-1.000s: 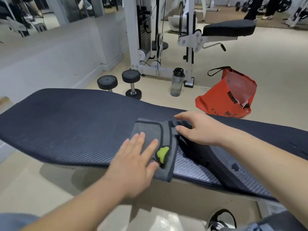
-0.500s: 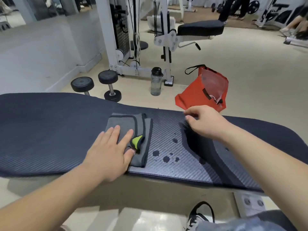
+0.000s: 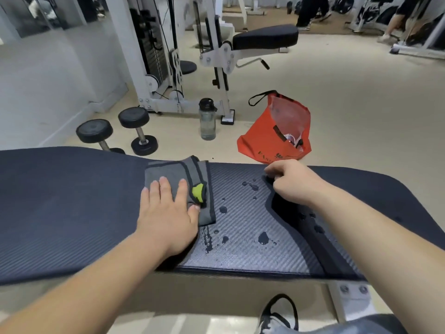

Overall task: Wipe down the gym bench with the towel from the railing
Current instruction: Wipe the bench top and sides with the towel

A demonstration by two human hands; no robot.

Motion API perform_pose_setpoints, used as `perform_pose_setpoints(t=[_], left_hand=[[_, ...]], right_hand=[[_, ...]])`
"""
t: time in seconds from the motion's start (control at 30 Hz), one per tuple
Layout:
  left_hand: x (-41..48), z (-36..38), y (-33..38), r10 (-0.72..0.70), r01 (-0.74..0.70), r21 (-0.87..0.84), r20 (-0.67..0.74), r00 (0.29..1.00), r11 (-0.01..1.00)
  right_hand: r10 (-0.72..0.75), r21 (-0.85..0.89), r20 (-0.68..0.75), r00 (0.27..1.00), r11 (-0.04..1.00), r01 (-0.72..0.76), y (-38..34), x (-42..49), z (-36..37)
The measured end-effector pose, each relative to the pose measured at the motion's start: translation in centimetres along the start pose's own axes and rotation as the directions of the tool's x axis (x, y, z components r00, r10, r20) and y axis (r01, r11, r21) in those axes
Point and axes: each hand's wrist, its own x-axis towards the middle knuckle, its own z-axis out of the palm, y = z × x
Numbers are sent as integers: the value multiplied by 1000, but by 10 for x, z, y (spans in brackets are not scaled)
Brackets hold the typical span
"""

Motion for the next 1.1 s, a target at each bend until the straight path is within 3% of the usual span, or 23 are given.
perform_pose_setpoints(t=[0.07, 0.17, 0.23, 0.47, 0.67, 0.93, 1.0, 1.1], left_hand=[[-19, 11, 18, 42, -43, -26, -32, 999, 999], [-63, 24, 28, 251, -255, -6, -144, 957, 967], [-58, 21, 19, 321, -321, 17, -95, 942, 947], [-7, 0, 47, 111, -111, -28, -23, 994, 993], [-43, 5, 53, 314, -315, 52, 11, 949, 948], [47, -12, 93, 205, -205, -21, 11, 979, 979], [20, -6, 105, 288, -288, -36, -18, 957, 957], [-17, 1, 100, 496, -495, 16, -27, 868, 868]], right_hand=[[0, 15, 12, 1000, 1000, 0, 2, 1, 0], [-15, 27, 13, 1000, 1000, 15, 3, 4, 1], [-17, 35, 11, 1000, 999, 16, 2, 5, 2], [5, 120, -23, 1000, 993, -2, 6, 0, -3], [24, -65, -62, 998, 997, -28, 4, -1, -10], [51, 15, -35, 998, 999, -51, 21, -5, -15], [45, 15, -49, 998, 999, -44, 21, -3, -15], [47, 1, -82, 995, 999, -47, 23, -1, -15]])
